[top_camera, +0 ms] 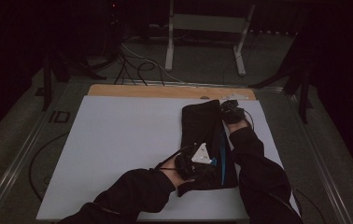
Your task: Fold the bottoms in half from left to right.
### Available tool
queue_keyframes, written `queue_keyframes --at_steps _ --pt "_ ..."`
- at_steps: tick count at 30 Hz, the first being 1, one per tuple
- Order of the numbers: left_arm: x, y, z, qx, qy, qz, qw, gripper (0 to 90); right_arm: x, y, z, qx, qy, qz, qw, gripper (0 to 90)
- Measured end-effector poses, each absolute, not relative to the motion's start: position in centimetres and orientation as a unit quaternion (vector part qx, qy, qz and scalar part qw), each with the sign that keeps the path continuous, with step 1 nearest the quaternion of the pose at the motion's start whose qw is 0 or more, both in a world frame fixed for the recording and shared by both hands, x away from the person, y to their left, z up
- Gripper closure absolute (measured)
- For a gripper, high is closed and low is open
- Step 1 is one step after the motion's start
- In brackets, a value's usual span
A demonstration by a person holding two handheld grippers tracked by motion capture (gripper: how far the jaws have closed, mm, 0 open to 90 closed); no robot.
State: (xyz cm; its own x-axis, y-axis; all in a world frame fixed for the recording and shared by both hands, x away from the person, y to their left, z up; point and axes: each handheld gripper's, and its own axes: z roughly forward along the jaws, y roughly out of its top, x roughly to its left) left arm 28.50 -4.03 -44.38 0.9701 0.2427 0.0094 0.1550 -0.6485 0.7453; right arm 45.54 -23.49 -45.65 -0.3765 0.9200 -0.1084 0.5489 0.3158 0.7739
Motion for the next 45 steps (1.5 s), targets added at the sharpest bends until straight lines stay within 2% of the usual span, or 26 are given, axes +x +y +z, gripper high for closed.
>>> queue_keyframes --at_steps 45 --pt "30.1 -8.7 -48.4 0.915 0.114 0.028 0.387 85.7 47.6 -24.8 -50.5 0.479 0.782 0.304 0.258 88.1"
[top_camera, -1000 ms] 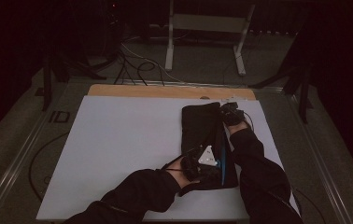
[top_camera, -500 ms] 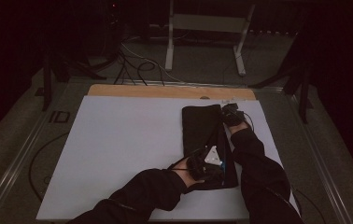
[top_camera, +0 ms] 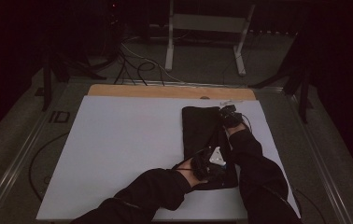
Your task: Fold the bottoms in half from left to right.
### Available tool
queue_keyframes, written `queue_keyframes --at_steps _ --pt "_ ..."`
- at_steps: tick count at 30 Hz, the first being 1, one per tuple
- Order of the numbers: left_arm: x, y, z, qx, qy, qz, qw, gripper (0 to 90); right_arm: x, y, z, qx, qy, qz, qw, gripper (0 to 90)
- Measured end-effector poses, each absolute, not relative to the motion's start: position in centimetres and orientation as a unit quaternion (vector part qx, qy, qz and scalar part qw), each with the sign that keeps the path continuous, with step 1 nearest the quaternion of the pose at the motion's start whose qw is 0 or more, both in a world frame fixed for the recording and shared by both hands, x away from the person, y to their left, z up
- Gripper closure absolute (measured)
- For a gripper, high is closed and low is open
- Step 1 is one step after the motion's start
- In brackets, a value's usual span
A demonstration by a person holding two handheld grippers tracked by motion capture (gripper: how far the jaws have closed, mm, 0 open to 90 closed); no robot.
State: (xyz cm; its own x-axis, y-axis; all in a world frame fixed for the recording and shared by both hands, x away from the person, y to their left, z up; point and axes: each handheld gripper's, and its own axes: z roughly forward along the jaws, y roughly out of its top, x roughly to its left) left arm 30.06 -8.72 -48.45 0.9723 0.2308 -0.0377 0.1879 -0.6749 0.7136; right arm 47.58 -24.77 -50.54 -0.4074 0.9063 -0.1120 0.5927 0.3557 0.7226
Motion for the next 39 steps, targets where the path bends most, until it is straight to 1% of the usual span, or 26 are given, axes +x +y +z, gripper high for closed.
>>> queue_keyframes --at_steps 4,7,8,9,11,12,19,29,32,35,38,39 --pt "30.1 -8.9 -48.5 0.914 0.116 0.024 0.388 85.6 47.5 -24.8 -50.6 0.48 0.782 0.305 0.256 86.4" --pt "30.1 -9.0 -48.6 0.914 0.114 0.018 0.389 85.4 47.4 -24.9 -50.7 0.482 0.78 0.307 0.255 80.4" --pt "30.0 -9.0 -48.6 0.914 0.114 0.017 0.39 85.4 47.4 -24.9 -50.7 0.482 0.78 0.307 0.255 80.4" --pt "29.9 -9.1 -48.6 0.915 0.109 0.018 0.387 85.2 47.3 -25.0 -50.5 0.48 0.78 0.314 0.251 71.1" --pt "29.8 -9.2 -48.6 0.915 0.109 0.018 0.387 85.2 47.1 -25.0 -50.2 0.476 0.779 0.319 0.254 65.3" --pt "29.8 -9.2 -48.6 0.915 0.109 0.018 0.388 84.9 46.9 -25.1 -50.0 0.476 0.776 0.327 0.252 60.8" --pt "29.8 -9.4 -48.2 0.915 0.106 0.022 0.388 84.9 45.7 -25.4 -48.5 0.475 0.762 0.359 0.254 47.7" --pt "29.8 -10.7 -48.1 0.92 0.103 0.014 0.377 84.1 44.0 -26.1 -47.0 0.478 0.745 0.385 0.261 47.1" --pt "29.8 -11.0 -48.4 0.923 0.096 0.013 0.372 82.4 43.9 -26.2 -46.8 0.477 0.745 0.387 0.26 47.1" --pt "29.5 -11.3 -48.5 0.922 0.093 0.006 0.376 76.3 43.5 -26.2 -46.6 0.474 0.747 0.388 0.258 46.7" --pt "29.4 -11.3 -48.4 0.922 0.089 0.007 0.378 65.2 43.3 -26.1 -46.5 0.469 0.748 0.394 0.254 43.4" --pt "29.3 -11.1 -48.1 0.92 0.088 0.016 0.382 60.2 43.2 -26.1 -46.5 0.469 0.748 0.395 0.253 41.9"
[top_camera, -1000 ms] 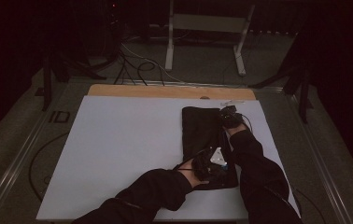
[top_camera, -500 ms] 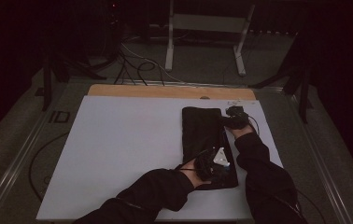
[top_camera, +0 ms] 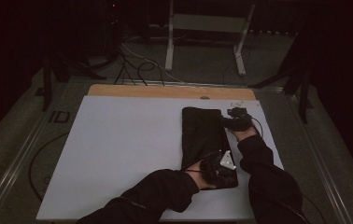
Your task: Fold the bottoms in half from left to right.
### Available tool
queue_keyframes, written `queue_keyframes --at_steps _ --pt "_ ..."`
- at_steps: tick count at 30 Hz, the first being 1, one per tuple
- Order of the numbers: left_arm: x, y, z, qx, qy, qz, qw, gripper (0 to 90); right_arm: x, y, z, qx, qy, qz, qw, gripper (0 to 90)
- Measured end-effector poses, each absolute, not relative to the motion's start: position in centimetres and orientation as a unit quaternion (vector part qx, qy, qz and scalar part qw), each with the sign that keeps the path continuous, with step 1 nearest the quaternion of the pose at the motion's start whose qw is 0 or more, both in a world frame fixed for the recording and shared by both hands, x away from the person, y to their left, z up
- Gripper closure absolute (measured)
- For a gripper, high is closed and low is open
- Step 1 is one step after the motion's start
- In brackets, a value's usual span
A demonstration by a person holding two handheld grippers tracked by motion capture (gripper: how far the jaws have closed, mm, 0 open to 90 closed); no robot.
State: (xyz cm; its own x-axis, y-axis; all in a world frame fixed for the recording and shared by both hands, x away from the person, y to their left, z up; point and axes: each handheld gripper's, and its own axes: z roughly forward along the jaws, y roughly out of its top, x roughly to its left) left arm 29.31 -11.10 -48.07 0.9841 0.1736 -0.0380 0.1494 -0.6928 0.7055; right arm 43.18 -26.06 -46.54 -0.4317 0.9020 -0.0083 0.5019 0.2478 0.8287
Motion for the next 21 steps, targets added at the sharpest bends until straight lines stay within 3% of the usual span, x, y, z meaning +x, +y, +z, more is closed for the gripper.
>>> queue_keyframes --at_steps 6,11,21 --pt "29.9 -9.9 -47.2 0.914 0.102 0.023 0.393 49.3 42.7 -25.8 -46.6 0.46 0.75 0.409 0.242 33.4" --pt "30.4 -8.7 -46.9 0.909 0.11 0.013 0.403 41.0 42.2 -25.6 -46.6 0.445 0.755 0.428 0.221 18.2" --pt "31.0 -6.8 -46.7 0.902 0.126 0.001 0.413 18.7 41.1 -25.4 -46.4 0.425 0.753 0.456 0.211 13.1"
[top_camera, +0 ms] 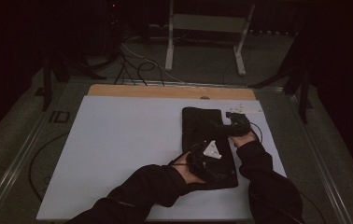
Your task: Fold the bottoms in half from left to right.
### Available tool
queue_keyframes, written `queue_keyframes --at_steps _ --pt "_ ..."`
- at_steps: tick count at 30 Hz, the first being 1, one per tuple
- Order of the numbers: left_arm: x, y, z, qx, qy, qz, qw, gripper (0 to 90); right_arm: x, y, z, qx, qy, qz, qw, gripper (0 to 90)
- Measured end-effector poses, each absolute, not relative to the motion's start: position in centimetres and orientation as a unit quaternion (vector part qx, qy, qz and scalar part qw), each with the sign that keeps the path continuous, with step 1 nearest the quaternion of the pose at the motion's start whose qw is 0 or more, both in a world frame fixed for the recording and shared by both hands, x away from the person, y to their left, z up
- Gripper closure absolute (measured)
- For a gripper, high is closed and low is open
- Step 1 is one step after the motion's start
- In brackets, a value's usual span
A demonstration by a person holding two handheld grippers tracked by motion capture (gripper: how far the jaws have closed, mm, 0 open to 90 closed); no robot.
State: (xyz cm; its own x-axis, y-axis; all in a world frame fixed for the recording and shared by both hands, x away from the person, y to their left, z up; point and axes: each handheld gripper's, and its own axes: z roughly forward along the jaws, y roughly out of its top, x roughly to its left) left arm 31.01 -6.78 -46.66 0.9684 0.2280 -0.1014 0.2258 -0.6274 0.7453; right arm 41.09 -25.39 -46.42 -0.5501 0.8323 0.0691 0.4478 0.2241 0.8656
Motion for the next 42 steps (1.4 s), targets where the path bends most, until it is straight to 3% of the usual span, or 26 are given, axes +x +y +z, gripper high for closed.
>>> queue_keyframes --at_steps 13,42 --pt "32.3 -4.0 -46.2 0.898 0.129 0.005 0.421 2.3 40.2 -25.1 -46.8 0.412 0.76 0.455 0.214 13.6" --pt "36.2 0.4 -46.3 0.878 0.216 0.028 0.427 1.3 39.3 -25.8 -47.5 0.413 0.756 0.461 0.214 13.9"
